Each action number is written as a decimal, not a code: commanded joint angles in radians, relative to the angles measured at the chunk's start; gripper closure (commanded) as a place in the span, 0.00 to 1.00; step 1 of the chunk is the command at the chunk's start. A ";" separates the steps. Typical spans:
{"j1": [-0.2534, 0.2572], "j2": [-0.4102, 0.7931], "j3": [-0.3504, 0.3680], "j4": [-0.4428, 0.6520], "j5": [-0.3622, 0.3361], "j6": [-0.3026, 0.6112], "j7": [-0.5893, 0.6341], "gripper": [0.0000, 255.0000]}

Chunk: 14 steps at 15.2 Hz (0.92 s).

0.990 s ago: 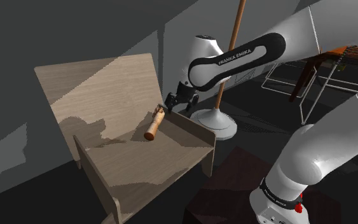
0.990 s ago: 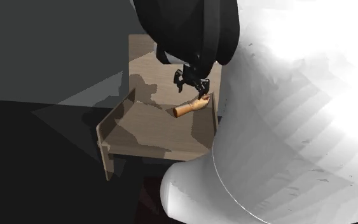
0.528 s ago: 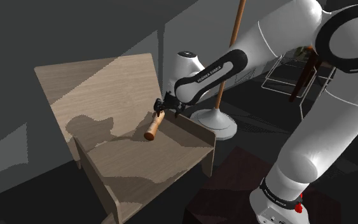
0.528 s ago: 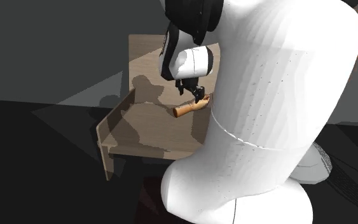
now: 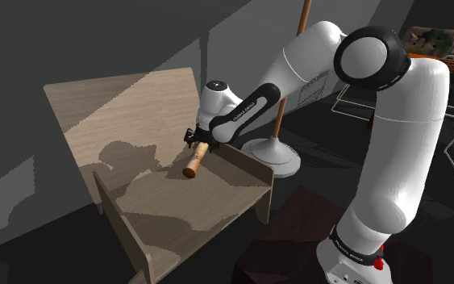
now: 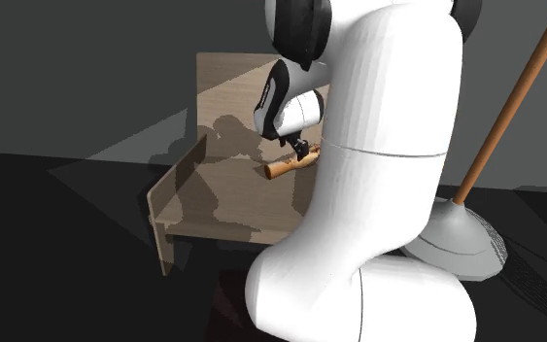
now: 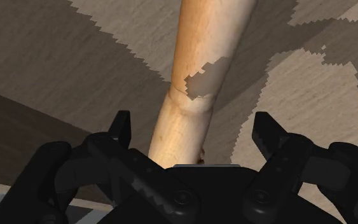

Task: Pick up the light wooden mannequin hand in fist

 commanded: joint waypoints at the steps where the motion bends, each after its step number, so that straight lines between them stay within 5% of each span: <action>1: 0.026 0.084 -0.044 0.075 -0.049 0.014 0.087 0.00; 12: 0.077 0.212 -0.115 0.131 -0.116 0.091 0.185 0.00; 13: 0.077 0.212 -0.116 0.130 -0.116 0.092 0.185 1.00; 14: 0.077 0.212 -0.116 0.129 -0.116 0.092 0.185 1.00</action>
